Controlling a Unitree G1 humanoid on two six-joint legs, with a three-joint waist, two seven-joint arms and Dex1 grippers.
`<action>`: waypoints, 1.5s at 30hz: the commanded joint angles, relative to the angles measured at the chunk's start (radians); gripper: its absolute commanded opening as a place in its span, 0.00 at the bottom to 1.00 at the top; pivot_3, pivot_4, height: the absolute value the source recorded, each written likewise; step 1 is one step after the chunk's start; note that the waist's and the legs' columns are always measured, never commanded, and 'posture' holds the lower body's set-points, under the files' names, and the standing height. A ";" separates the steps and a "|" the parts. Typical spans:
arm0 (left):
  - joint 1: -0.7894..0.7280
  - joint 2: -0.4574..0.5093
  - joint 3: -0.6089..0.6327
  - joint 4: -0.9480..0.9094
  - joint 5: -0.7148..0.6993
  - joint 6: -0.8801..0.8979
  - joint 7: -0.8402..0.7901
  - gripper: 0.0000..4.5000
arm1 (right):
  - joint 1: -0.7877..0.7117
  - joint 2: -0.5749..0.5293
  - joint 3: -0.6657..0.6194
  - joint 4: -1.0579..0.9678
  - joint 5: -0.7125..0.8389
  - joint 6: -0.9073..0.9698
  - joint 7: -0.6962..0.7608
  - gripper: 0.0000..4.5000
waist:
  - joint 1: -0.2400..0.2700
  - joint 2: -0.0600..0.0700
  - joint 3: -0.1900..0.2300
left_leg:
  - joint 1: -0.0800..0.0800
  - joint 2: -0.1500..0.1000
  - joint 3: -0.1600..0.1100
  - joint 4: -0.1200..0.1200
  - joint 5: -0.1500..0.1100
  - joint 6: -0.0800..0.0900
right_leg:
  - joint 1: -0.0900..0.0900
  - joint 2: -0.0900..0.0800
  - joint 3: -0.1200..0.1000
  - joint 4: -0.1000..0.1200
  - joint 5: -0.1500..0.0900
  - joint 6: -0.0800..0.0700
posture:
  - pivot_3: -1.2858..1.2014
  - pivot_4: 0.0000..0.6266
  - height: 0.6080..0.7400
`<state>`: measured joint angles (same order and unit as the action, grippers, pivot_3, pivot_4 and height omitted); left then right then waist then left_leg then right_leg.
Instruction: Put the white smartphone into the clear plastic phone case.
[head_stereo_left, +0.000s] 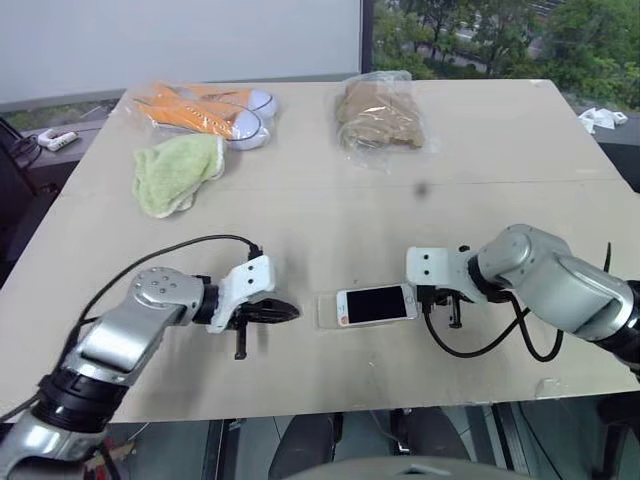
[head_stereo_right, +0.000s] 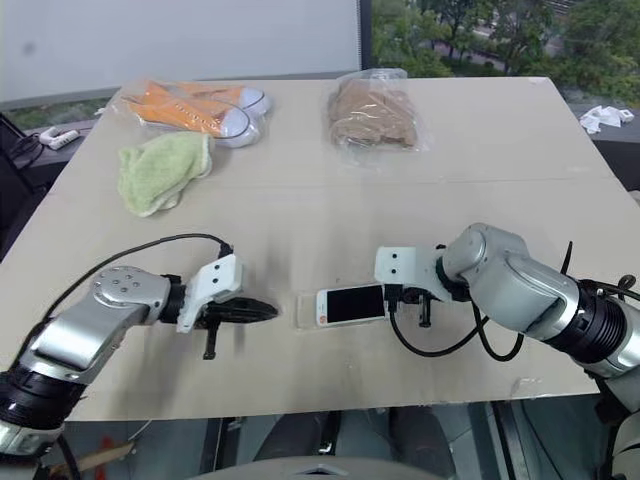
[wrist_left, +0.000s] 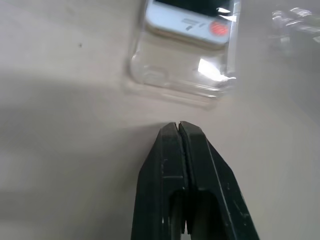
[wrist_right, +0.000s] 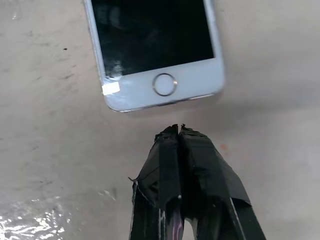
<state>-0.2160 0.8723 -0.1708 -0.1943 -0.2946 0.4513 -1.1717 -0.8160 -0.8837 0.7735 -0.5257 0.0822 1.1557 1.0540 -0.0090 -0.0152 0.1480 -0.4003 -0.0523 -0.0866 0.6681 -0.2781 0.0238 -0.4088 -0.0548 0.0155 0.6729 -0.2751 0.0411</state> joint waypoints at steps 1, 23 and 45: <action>-0.023 -0.085 -0.034 0.042 0.018 -0.058 0.029 0.00 | -0.023 0.010 -0.006 -0.033 -0.004 0.017 -0.014 0.01 | 0.002 0.000 0.000 | 0.000 0.000 0.000 0.000 0.000 0.000 | 0.000 0.000 0.000 0.000 0.000 0.000 | 0.52 0.24 1.00; -0.069 -0.263 -0.089 0.147 0.076 -0.143 0.031 0.00 | -0.022 0.029 -0.007 -0.035 0.022 0.076 -0.073 0.01 | 0.004 0.000 -0.001 | 0.001 -0.001 -0.001 0.001 0.000 0.000 | 0.001 0.000 0.000 0.001 0.000 0.000 | 0.52 0.24 1.00; -0.067 -0.275 -0.095 0.146 0.090 -0.150 0.018 0.00 | -0.037 0.142 0.002 -0.060 0.072 0.153 -0.123 0.01 | -0.005 0.000 -0.003 | 0.004 0.000 -0.001 0.001 0.000 0.000 | 0.002 0.000 0.000 0.004 0.000 0.000 | 0.52 0.24 1.00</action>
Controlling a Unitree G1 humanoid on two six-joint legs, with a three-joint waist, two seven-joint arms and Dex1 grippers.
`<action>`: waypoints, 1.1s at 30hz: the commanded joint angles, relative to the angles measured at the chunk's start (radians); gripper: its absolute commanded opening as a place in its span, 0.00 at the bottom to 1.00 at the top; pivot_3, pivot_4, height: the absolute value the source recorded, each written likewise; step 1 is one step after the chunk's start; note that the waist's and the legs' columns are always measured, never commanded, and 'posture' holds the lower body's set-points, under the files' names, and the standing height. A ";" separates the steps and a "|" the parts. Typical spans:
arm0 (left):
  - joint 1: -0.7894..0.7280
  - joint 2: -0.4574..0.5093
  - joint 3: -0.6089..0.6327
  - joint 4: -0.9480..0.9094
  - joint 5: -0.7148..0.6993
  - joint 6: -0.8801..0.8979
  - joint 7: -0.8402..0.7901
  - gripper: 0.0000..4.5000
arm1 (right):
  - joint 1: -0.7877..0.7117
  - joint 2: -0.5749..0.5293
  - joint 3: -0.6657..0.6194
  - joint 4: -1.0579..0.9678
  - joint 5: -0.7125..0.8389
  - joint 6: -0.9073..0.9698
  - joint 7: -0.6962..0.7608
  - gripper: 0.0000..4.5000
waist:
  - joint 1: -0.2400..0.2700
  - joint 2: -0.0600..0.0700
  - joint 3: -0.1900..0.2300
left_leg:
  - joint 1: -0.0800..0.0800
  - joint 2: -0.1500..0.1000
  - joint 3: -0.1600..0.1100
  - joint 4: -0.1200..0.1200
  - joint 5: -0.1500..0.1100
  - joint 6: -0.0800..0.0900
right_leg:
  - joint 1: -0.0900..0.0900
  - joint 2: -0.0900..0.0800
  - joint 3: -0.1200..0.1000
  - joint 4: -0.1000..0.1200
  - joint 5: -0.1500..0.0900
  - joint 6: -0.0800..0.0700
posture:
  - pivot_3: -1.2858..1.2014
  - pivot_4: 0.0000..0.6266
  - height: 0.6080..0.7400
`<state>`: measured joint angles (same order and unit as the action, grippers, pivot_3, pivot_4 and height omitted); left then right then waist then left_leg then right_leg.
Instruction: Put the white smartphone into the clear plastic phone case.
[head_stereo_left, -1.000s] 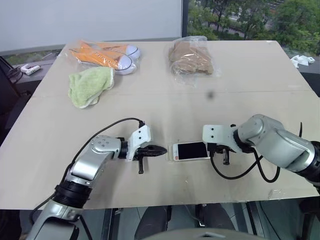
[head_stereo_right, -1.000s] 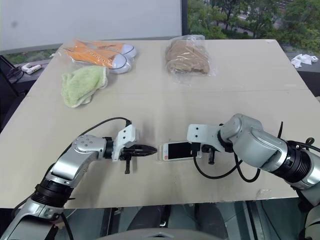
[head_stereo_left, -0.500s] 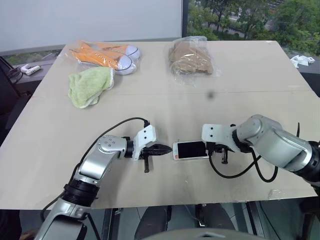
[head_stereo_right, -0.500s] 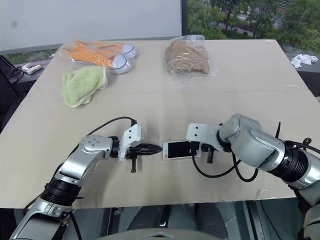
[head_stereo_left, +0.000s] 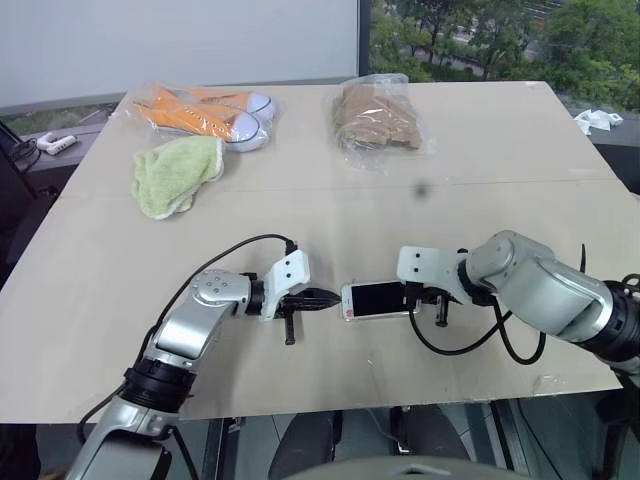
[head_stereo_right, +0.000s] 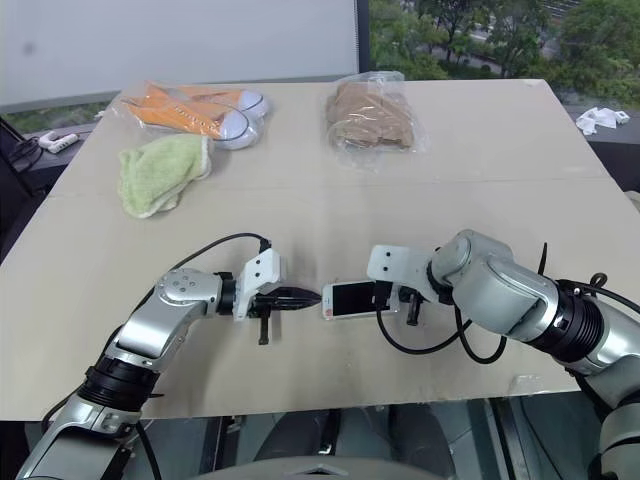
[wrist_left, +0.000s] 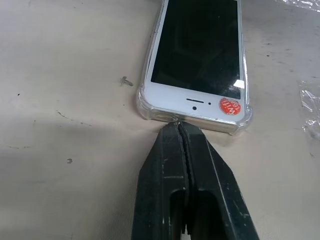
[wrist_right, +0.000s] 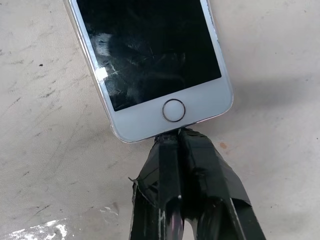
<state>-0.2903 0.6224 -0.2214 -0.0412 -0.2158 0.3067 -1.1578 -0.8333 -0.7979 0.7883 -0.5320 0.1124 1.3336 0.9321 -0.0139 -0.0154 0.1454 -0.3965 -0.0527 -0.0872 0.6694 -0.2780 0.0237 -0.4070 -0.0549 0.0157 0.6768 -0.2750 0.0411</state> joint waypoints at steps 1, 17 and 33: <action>0.008 -0.024 -0.042 -0.007 0.011 -0.006 0.004 0.00 | -0.015 0.048 -0.018 -0.052 0.042 -0.026 -0.003 0.01 | 0.000 0.000 0.000 | 0.000 0.000 0.000 0.000 0.000 0.000 | 0.000 0.000 0.000 0.000 0.000 0.000 | 0.52 0.24 1.00; -0.096 0.062 0.085 -0.074 -0.100 0.083 -0.028 0.00 | 0.084 -0.105 -0.320 -0.067 0.127 -0.044 -0.036 0.01 | 0.003 0.000 0.001 | -0.003 0.000 0.000 -0.001 0.000 0.000 | -0.001 0.000 0.000 -0.002 0.000 0.000 | 0.52 0.24 1.00; 0.036 -0.056 0.052 -0.142 -0.148 0.082 0.057 0.00 | 0.596 0.254 -0.872 -0.065 0.368 -0.599 -0.096 0.01 | 0.004 -0.001 0.001 | -0.002 0.000 0.001 -0.001 0.000 0.000 | 0.001 0.000 0.001 -0.002 0.000 0.000 | 0.52 0.24 1.00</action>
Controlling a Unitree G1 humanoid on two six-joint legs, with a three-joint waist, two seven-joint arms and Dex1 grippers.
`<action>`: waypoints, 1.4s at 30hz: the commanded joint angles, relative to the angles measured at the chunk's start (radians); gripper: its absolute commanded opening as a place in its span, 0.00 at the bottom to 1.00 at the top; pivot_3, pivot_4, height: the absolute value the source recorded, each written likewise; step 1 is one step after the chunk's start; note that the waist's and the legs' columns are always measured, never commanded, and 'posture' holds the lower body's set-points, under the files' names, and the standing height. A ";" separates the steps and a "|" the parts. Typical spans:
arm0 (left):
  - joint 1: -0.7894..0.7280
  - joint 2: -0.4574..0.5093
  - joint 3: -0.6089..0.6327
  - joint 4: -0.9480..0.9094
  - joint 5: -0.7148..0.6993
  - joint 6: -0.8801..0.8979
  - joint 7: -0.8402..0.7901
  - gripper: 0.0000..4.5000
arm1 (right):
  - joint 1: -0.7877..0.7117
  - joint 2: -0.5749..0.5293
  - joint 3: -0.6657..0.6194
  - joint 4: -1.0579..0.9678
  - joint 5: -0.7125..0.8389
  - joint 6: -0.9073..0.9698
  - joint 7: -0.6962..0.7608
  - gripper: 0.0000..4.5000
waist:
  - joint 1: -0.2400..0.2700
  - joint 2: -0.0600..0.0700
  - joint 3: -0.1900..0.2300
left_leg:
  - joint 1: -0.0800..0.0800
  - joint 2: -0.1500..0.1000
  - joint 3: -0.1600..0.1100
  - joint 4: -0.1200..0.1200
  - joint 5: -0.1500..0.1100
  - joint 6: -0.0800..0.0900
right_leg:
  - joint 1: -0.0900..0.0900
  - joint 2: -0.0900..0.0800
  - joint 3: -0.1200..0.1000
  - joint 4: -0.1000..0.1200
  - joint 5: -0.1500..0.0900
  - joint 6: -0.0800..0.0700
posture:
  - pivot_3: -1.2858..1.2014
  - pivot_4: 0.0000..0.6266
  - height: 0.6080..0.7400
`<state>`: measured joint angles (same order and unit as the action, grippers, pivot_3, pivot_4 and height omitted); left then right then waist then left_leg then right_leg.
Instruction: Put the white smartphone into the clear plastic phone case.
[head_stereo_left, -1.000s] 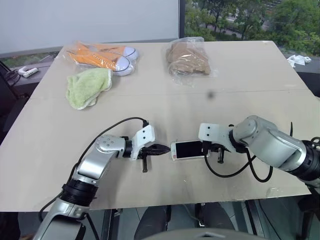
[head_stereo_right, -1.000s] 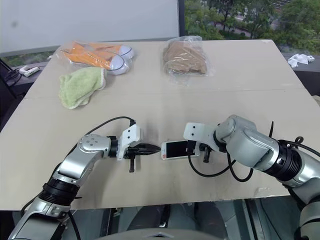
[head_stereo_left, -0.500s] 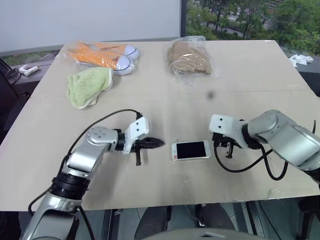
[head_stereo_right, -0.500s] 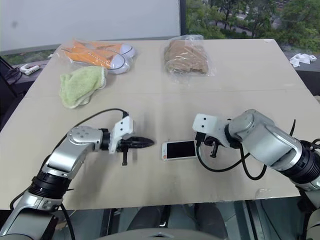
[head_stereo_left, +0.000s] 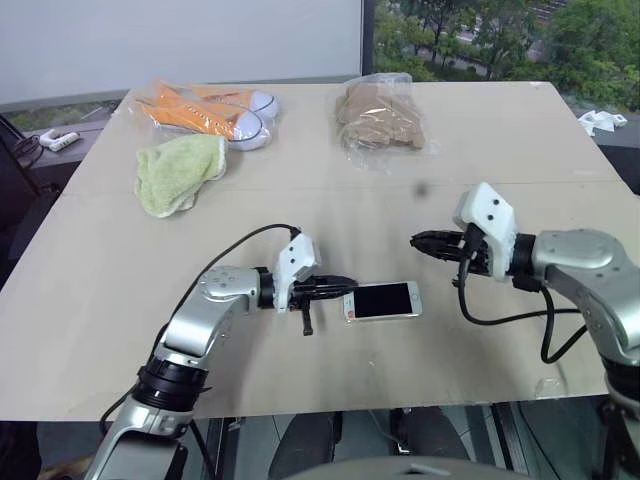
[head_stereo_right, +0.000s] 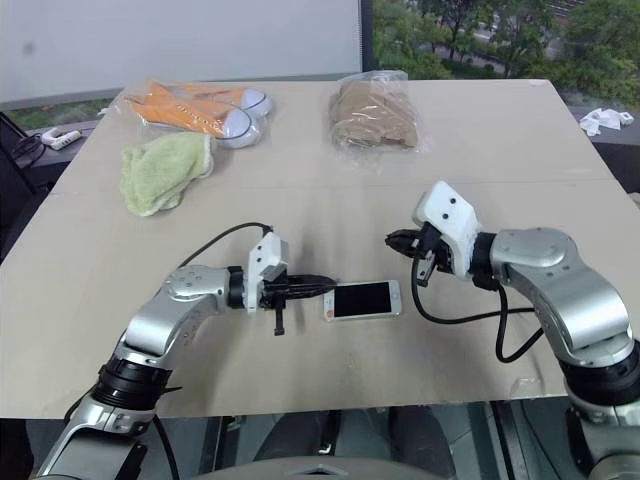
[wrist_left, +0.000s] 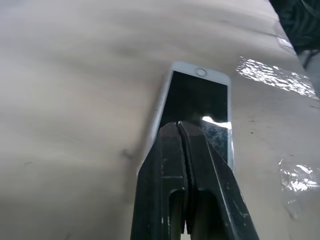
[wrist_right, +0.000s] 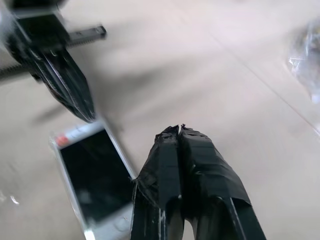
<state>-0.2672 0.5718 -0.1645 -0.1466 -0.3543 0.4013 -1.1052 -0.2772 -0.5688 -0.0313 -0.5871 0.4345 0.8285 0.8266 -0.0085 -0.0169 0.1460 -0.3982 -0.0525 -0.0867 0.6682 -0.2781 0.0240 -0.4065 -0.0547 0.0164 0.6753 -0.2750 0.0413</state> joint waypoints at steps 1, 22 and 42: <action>0.020 -0.006 -0.015 -0.035 -0.002 -0.019 0.004 0.00 | 0.068 0.043 -0.051 0.000 0.054 -0.119 0.009 0.01 | -0.002 0.001 0.001 | 0.000 0.000 0.001 0.000 0.000 0.000 | 0.000 0.000 0.001 0.000 0.000 0.000 | 0.52 0.24 1.00; 0.022 0.006 -0.101 -0.014 0.110 -0.058 0.020 0.00 | 0.184 0.071 0.165 0.267 -0.083 -0.401 0.038 0.01 | -0.003 0.001 0.000 | 0.002 0.000 0.001 0.001 0.000 0.000 | 0.001 0.001 0.001 0.001 0.000 0.000 | 0.52 0.24 1.00; 0.030 0.031 -0.088 -0.051 0.090 -0.032 0.018 0.00 | 0.179 0.125 0.105 0.400 -0.043 -0.472 0.008 0.01 | -0.003 0.001 0.000 | 0.014 0.000 0.000 0.000 -0.001 0.002 | 0.014 0.001 0.000 -0.002 0.000 0.000 | 0.52 0.24 1.00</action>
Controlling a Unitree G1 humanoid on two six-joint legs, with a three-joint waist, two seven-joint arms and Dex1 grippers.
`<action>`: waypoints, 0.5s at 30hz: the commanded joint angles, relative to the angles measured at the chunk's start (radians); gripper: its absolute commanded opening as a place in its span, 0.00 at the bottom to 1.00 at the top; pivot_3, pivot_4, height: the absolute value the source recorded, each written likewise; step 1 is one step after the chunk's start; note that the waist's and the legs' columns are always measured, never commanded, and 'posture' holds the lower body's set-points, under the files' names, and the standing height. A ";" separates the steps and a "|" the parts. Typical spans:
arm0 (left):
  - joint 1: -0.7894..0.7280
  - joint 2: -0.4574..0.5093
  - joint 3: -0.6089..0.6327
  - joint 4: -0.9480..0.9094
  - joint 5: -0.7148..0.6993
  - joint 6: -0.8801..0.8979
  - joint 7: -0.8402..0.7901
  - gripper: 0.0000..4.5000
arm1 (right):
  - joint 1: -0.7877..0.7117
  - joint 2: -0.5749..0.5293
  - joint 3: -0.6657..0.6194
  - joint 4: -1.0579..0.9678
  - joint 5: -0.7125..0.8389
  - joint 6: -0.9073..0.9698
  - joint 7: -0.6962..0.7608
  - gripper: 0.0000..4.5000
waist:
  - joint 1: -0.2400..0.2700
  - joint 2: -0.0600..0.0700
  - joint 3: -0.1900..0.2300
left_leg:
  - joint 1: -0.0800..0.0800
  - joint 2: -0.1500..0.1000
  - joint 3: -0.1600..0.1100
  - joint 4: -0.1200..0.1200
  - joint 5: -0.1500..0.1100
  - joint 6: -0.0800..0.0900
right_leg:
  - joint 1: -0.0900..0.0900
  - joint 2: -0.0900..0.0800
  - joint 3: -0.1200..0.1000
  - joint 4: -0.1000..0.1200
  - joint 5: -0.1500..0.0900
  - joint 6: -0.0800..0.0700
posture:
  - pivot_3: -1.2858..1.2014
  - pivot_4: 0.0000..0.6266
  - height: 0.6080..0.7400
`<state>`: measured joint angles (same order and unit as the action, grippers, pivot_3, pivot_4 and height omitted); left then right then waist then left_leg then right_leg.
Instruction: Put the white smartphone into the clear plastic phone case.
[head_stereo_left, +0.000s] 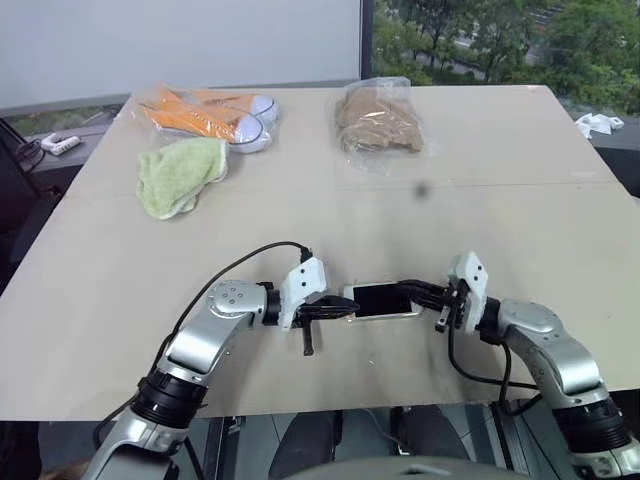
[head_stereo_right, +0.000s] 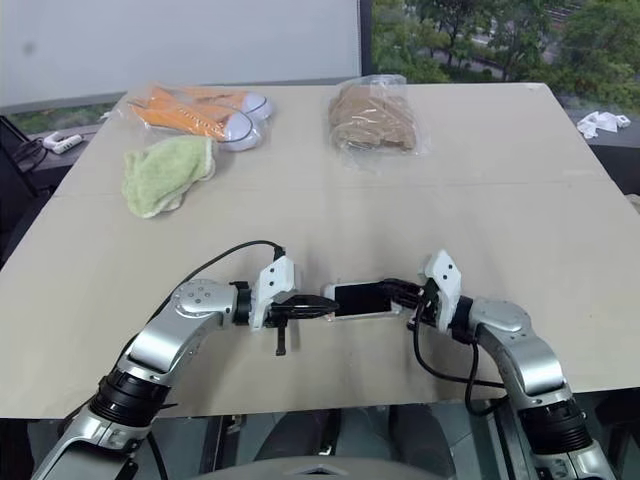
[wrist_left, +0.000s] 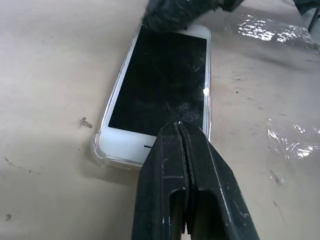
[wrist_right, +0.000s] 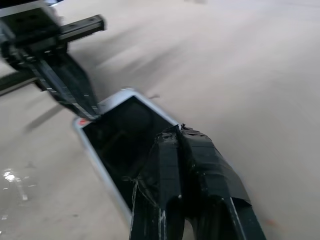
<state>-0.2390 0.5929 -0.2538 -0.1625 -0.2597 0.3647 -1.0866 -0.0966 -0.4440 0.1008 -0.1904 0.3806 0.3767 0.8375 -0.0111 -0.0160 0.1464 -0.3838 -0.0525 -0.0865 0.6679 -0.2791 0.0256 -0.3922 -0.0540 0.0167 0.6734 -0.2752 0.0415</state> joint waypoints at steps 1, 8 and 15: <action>0.002 0.011 0.001 -0.037 -0.005 0.006 0.000 0.00 | -0.003 0.005 -0.038 0.001 0.024 -0.029 0.000 0.01 | 0.000 0.000 0.000 | 0.000 0.000 0.000 0.000 0.000 0.000 | 0.000 0.000 0.000 0.000 0.000 0.000 | 0.52 0.24 1.00; 0.003 0.014 -0.002 -0.045 -0.006 0.013 0.000 0.00 | 0.017 -0.027 -0.024 -0.002 0.018 -0.067 0.061 0.01 | 0.000 0.000 0.000 | 0.000 0.000 0.000 0.000 0.000 -0.001 | 0.000 0.000 0.000 0.000 0.000 0.000 | 0.52 0.24 1.00; 0.004 0.018 0.001 -0.054 -0.005 0.022 0.002 0.00 | 0.015 -0.065 0.018 0.045 -0.060 -0.108 0.076 0.01 | -0.001 0.000 0.000 | 0.000 0.000 0.000 -0.001 0.000 0.000 | 0.000 0.000 0.000 0.000 0.000 0.000 | 0.52 0.24 1.00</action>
<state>-0.2362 0.6015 -0.2538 -0.1829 -0.2599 0.3867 -1.0861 -0.0782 -0.4944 0.1075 -0.1627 0.3462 0.2724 0.9125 -0.0119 -0.0156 0.1467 -0.3836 -0.0521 -0.0864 0.6673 -0.2788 0.0251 -0.3922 -0.0538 0.0169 0.6733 -0.2753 0.0415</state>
